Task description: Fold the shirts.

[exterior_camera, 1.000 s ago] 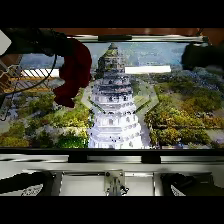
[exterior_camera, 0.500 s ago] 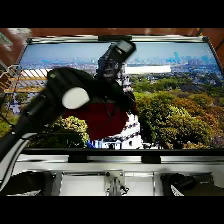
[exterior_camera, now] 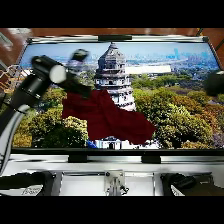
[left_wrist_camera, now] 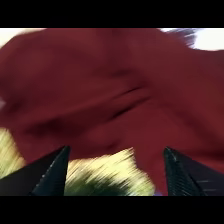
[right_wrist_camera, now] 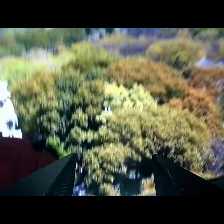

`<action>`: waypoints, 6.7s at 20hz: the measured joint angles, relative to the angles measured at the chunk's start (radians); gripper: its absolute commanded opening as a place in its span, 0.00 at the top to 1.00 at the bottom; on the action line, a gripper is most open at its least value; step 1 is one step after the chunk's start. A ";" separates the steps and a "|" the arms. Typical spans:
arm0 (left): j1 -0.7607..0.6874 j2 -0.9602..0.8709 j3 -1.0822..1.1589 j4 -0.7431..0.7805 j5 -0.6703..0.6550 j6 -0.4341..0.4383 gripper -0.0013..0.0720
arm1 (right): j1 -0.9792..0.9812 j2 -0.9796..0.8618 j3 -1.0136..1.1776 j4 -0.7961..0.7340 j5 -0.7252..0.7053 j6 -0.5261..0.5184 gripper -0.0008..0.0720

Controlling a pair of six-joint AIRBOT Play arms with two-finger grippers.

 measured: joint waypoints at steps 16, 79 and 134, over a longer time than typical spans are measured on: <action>0.376 -0.088 -0.421 -0.386 0.274 0.142 0.69 | -0.182 -0.130 -0.482 0.602 -0.248 -0.034 0.19; 0.309 0.648 -0.525 -0.229 0.187 0.227 0.93 | -0.352 -0.136 -0.428 0.796 -0.544 -0.129 0.92; 0.297 0.591 0.116 -0.132 0.364 0.280 0.93 | -0.349 0.043 -0.093 0.921 -0.737 -0.313 0.92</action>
